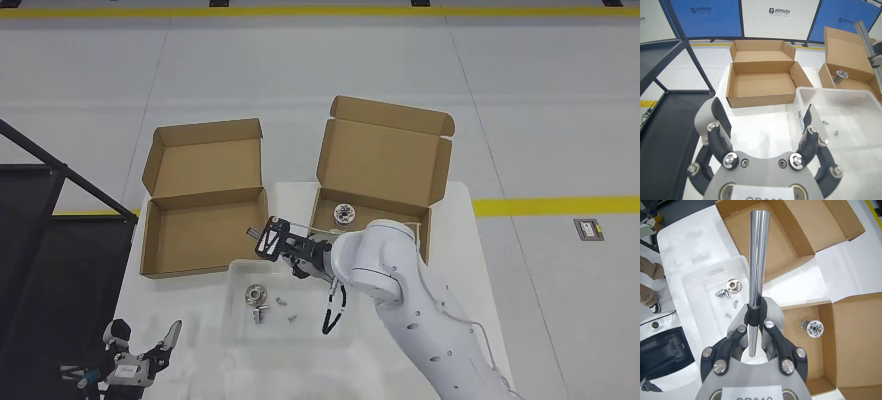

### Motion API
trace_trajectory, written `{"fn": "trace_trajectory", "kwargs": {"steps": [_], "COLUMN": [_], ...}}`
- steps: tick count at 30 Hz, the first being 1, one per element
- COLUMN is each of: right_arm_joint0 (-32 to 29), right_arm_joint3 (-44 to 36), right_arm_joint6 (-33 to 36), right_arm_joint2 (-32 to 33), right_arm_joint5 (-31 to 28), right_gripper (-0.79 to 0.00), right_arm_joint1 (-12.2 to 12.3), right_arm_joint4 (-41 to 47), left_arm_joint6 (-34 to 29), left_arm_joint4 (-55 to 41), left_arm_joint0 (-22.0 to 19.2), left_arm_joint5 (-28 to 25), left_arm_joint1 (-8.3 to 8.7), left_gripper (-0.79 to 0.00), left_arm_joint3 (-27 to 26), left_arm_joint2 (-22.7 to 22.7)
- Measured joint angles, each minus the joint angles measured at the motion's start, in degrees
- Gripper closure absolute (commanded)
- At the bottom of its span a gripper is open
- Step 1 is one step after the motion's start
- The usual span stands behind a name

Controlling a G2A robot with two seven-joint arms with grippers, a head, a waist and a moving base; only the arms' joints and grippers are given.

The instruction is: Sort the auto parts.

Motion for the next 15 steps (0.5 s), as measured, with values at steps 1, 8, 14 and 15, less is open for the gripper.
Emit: {"fn": "trace_trajectory", "kwargs": {"steps": [1, 8, 14, 15], "right_arm_joint0": [0.0, -2.4, -4.0, -3.7], "right_arm_joint3": [0.0, -0.3, -0.5, 0.8], "right_arm_joint6": [0.0, -7.0, -7.9, -7.0], "right_arm_joint2": [0.0, 5.5, 12.3, 13.2], "right_arm_joint5": [0.0, 8.8, 4.5, 4.3], "right_gripper": [0.0, 0.0, 0.0, 0.0], "right_arm_joint1": [0.0, 1.3, 3.4, 3.6], "right_arm_joint4": [0.0, -7.3, -12.2, -13.2], "left_arm_joint6": [0.0, 0.0, 0.0, 0.0], "left_arm_joint4": [0.0, 0.0, 0.0, 0.0], "left_arm_joint0": [0.0, 0.0, 0.0, 0.0], "left_arm_joint5": [0.0, 0.0, 0.0, 0.0], "left_arm_joint1": [0.0, 0.0, 0.0, 0.0], "left_gripper": [-0.785, -0.785, -0.785, -0.785], "left_arm_joint3": [0.0, 0.0, 0.0, 0.0], "left_arm_joint2": [0.0, 0.0, 0.0, 0.0]}}
